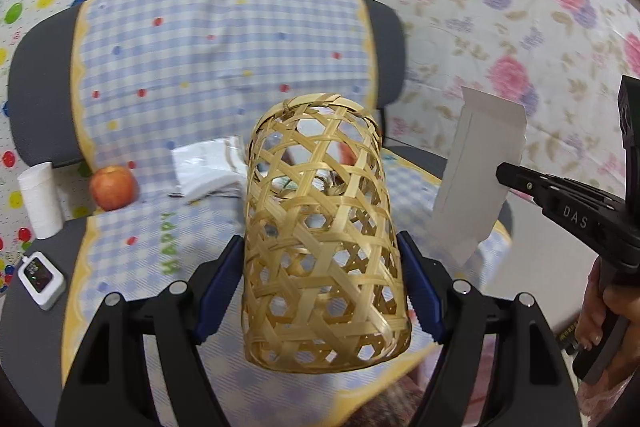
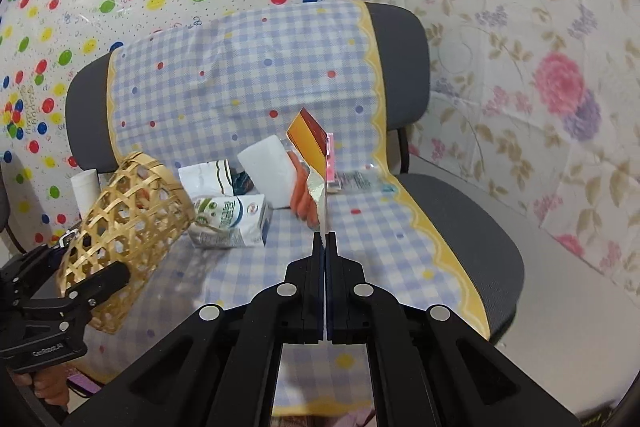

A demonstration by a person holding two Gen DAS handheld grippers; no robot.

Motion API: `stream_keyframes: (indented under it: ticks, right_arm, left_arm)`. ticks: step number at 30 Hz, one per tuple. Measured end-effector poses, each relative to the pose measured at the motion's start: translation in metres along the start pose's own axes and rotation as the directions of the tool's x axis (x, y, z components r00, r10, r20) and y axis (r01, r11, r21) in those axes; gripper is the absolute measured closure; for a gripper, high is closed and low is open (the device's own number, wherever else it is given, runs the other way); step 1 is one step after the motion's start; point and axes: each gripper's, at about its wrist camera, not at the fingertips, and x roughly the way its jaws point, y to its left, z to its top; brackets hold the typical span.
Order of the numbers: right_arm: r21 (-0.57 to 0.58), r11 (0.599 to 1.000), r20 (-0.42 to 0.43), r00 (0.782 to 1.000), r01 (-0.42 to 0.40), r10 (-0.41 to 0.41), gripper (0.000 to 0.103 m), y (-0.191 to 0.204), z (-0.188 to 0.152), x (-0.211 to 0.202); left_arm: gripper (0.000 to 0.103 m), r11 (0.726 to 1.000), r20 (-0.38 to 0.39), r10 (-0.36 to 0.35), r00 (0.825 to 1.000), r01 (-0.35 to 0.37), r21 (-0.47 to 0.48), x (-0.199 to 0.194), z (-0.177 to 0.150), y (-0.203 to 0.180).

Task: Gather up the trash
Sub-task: 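Carry the basket and red packet to the trash bag and open both tools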

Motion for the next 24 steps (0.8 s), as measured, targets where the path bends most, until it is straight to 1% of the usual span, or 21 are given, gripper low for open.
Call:
stream_keyframes:
  ticks: [4,8,12,15,20,24]
  right_arm:
    - [0.041,0.999,0.0,1.0,0.028,-0.028,0.102,-0.016,-0.016,-0.025]
    - [0.07,0.994,-0.013,0.997,0.083,-0.082,0.102,-0.034,-0.033,-0.048]
    - [0.079,0.986,-0.04,0.988,0.149,-0.146,0.102,-0.051,-0.052,-0.067]
    - [0.1,0.978,-0.066,0.982,0.183,-0.177,0.102,-0.064,-0.067,-0.076]
    - [0.137,0.963,-0.112,0.97,0.231,-0.217,0.102,-0.085,-0.09,-0.083]
    - [0.162,0.954,-0.132,0.964,0.252,-0.232,0.102,-0.098,-0.102,-0.085]
  left_arm:
    - [0.03,0.997,-0.012,-0.062,0.998,0.062,0.051,-0.003,-0.011,-0.031]
    - [0.03,0.986,-0.036,-0.139,0.99,0.142,0.09,0.0,-0.022,-0.062]
    - [0.03,0.969,-0.066,-0.208,0.976,0.215,0.126,0.003,-0.033,-0.09]
    - [0.03,0.953,-0.091,-0.253,0.963,0.264,0.149,0.007,-0.042,-0.11]
    - [0.029,0.928,-0.128,-0.305,0.944,0.324,0.183,0.015,-0.054,-0.136]
    - [0.029,0.911,-0.149,-0.327,0.933,0.353,0.214,0.025,-0.059,-0.154]
